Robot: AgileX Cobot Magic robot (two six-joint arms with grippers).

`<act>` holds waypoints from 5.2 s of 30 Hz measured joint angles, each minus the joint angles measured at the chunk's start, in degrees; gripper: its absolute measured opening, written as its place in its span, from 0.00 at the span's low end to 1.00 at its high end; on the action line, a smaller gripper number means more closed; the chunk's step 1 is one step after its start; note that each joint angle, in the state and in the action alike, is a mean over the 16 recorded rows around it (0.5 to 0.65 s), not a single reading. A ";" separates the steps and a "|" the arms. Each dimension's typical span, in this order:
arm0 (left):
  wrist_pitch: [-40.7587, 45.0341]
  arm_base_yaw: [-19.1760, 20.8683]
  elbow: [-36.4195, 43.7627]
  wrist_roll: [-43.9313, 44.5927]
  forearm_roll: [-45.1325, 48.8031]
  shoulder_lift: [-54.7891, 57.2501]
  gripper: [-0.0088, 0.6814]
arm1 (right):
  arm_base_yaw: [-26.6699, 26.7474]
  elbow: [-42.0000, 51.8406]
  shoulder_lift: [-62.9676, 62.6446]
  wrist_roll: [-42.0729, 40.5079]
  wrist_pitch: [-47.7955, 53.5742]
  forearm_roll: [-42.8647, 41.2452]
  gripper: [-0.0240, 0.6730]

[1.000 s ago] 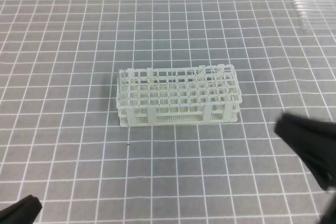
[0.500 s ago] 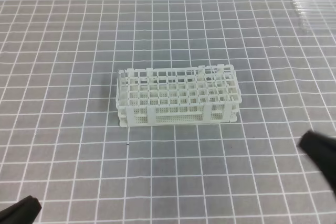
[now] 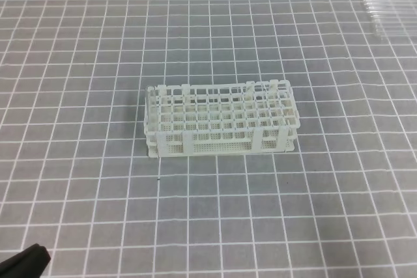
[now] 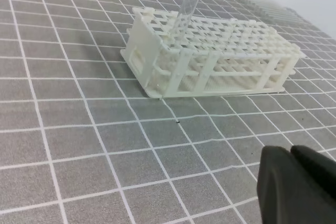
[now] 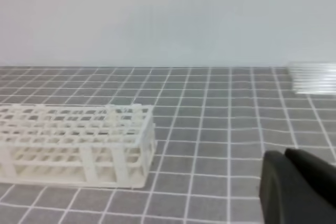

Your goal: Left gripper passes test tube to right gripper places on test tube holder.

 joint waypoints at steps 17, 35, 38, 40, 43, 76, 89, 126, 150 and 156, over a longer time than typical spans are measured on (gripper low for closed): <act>0.17 -0.02 -0.13 -0.03 -0.01 -0.15 0.01 | -7.54 4.54 -13.00 0.08 7.45 2.48 0.02; 0.23 -0.01 -0.04 -0.05 0.00 -0.09 0.01 | -7.44 5.05 -12.99 16.98 12.16 -21.43 0.02; 0.23 -0.01 -0.04 -0.05 0.00 -0.09 0.01 | -7.44 5.05 -12.99 18.06 13.67 -22.46 0.02; 0.23 -0.01 -0.04 -0.05 0.00 -0.09 0.01 | -7.44 5.05 -12.99 18.19 14.52 -22.44 0.02; 0.19 -0.01 -0.09 -0.05 -0.01 -0.10 0.01 | -7.44 5.05 -12.99 18.12 15.62 -22.00 0.02; -0.41 0.00 -0.04 4.38 -1.64 -0.07 0.01 | -7.44 5.05 -12.90 18.05 16.55 -21.38 0.02; -5.46 0.87 0.04 48.32 -31.26 -0.17 0.01 | -7.44 5.05 -12.90 18.05 16.55 -21.38 0.02; 3.04 38.81 -0.16 53.56 -35.00 -2.73 0.01 | -7.44 5.05 -12.85 18.05 16.39 -21.38 0.02; 3.31 38.81 -0.11 53.93 -35.42 -2.85 0.01 | -7.44 5.05 -12.69 18.05 16.36 -21.38 0.02; 3.26 38.81 -0.06 53.93 -35.42 -3.10 0.01 | -7.44 5.05 -12.67 18.05 16.36 -21.38 0.02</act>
